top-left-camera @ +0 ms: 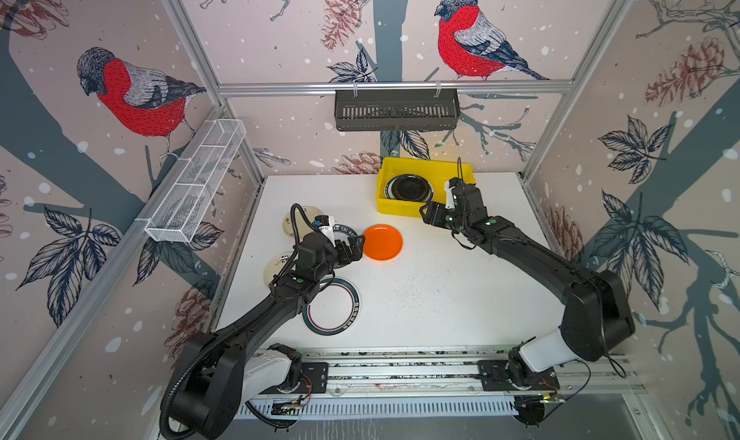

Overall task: Place the plates into the plastic bin on the countertop
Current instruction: Pick up the plate from the center of the table.

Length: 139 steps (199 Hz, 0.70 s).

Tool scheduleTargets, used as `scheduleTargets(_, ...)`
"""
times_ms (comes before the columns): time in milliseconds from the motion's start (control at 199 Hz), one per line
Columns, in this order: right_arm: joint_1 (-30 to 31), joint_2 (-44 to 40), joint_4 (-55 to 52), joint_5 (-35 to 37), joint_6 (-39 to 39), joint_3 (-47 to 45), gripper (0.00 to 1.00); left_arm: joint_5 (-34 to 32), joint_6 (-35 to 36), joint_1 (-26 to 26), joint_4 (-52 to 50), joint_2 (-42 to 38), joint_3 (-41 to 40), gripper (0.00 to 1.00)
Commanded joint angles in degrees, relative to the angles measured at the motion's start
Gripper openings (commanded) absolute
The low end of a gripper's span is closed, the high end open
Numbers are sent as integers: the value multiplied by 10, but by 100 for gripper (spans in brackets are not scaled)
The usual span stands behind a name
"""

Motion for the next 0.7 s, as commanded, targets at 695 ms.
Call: scheduleTargets(695,28,228,143,-136,24,5,55,40,-24,-1,67,96,16,97)
